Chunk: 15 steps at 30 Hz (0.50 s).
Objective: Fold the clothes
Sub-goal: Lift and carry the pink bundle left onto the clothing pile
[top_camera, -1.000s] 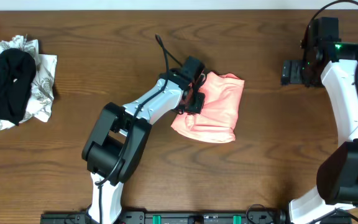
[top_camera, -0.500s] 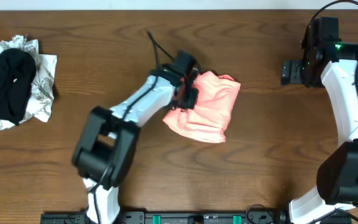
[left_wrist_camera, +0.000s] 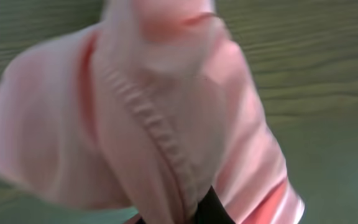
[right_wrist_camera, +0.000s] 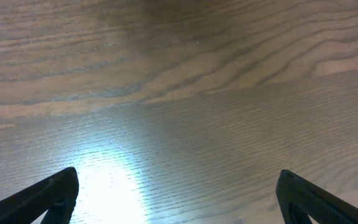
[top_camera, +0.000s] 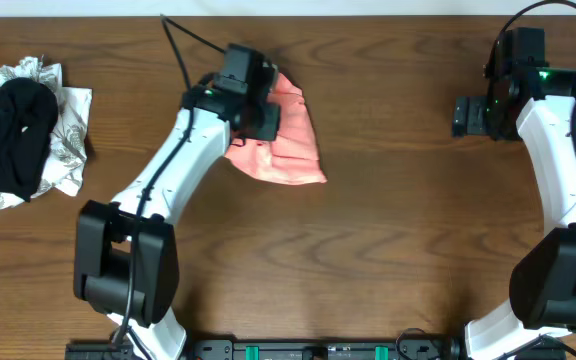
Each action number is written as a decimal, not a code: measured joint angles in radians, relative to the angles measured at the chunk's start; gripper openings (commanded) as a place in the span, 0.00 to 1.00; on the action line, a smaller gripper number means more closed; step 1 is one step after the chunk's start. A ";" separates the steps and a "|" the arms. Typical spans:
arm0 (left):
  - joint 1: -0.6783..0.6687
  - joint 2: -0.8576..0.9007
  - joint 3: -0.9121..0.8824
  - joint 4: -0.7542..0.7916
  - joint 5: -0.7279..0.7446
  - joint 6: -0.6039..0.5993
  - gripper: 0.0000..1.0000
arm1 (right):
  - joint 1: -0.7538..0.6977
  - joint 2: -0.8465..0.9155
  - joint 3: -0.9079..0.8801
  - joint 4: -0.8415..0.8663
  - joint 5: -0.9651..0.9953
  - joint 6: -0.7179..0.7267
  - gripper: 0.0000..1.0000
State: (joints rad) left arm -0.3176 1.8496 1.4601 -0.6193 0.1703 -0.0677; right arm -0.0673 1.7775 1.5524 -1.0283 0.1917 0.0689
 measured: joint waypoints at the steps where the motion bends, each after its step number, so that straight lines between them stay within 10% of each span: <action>1: 0.011 0.000 0.008 -0.011 -0.009 0.004 0.06 | 0.000 0.000 0.000 0.000 0.000 0.000 0.99; 15: 0.244 0.000 0.268 -0.101 -0.132 0.126 0.06 | 0.000 0.000 0.000 0.000 0.000 0.000 0.99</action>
State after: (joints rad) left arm -0.0738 1.8496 1.7279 -0.7208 0.0380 0.0582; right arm -0.0673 1.7775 1.5524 -1.0283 0.1917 0.0692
